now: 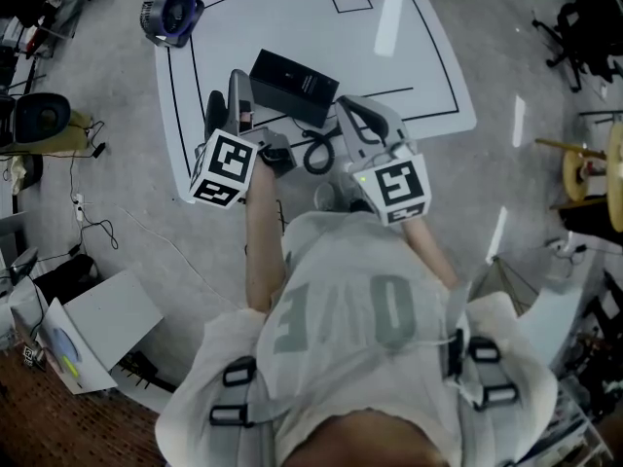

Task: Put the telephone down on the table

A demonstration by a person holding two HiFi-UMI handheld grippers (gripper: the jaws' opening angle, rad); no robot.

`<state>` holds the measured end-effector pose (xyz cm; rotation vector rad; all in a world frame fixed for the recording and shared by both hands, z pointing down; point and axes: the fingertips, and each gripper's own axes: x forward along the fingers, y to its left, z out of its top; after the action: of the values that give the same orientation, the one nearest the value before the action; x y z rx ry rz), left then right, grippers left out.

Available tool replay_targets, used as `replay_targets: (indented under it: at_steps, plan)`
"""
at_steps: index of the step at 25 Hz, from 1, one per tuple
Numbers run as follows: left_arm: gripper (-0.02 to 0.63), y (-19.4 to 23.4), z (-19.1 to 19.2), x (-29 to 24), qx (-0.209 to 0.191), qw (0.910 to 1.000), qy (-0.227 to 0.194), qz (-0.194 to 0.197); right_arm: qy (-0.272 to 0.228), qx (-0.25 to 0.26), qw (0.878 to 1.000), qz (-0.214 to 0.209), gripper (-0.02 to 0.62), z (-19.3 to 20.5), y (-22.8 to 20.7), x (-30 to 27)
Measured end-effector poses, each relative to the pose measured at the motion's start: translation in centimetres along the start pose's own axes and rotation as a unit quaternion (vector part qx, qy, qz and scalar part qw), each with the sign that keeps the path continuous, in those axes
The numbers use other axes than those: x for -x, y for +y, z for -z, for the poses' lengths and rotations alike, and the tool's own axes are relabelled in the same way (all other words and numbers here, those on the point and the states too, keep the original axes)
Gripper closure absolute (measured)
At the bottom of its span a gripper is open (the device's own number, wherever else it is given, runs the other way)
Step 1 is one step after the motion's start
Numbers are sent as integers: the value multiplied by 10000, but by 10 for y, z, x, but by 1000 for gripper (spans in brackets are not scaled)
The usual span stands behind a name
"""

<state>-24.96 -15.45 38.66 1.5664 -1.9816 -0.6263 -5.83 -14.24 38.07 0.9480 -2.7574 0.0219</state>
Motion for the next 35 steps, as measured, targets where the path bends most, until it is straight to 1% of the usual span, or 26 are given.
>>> replay_targets:
  at_steps: [2,4,6,8,11,13,15,20,23,24,26,28,31,33,35]
  plan:
    - [307,-10,-12,4,-648,9978,-118,-6,-22,1,10000,-17,588,-2,2,-1]
    - [307,-22,-24,8,-1298,9911,-286,-40,-36,13,10000,-49,588,-4,3,-3]
    - [307,-33,-32,13,-1799,9827,-443,-66,-58,20,9999,-89,588,-5,4,-4]
    - [308,-43,-36,16,-2132,9756,-530,-11,-117,-61,9999,-71,588,-7,4,-6]
    - [308,-53,-38,22,-2503,9660,-649,73,-183,-54,9997,-123,588,-9,5,-8]
    - [310,-60,-38,26,-2672,9610,-702,150,-187,20,9997,-180,588,-10,7,-9]
    - [310,-67,-36,30,-2801,9568,-748,219,-235,-12,9996,-150,588,-12,6,-10]
    - [311,-81,-37,38,-3253,9407,-896,345,-313,-67,9994,-111,588,-16,4,-14]
    - [332,-84,-36,43,-3475,9325,-918,348,-361,-103,9993,-90,588,-18,2,-17]
    - [359,-83,-35,45,-3541,9301,-927,318,-370,-120,9992,-79,588,-18,2,-18]
    - [438,-82,-36,49,-3647,9259,-968,212,-383,-140,9991,-72,588,-19,2,-19]
    - [482,-79,-36,51,-3710,9232,-996,114,-390,-114,9991,-105,588,-20,3,-21]
    - [571,-75,-36,53,-3832,9179,-1032,19,-436,-141,9989,-98,588,-23,3,-23]
    - [593,-73,-34,55,-3874,9151,-1115,-18,-457,-133,9988,-101,588,-24,3,-23]
    - [598,-72,-35,57,-3768,9183,-1212,-95,-498,-111,9987,-84,588,-25,2,-23]
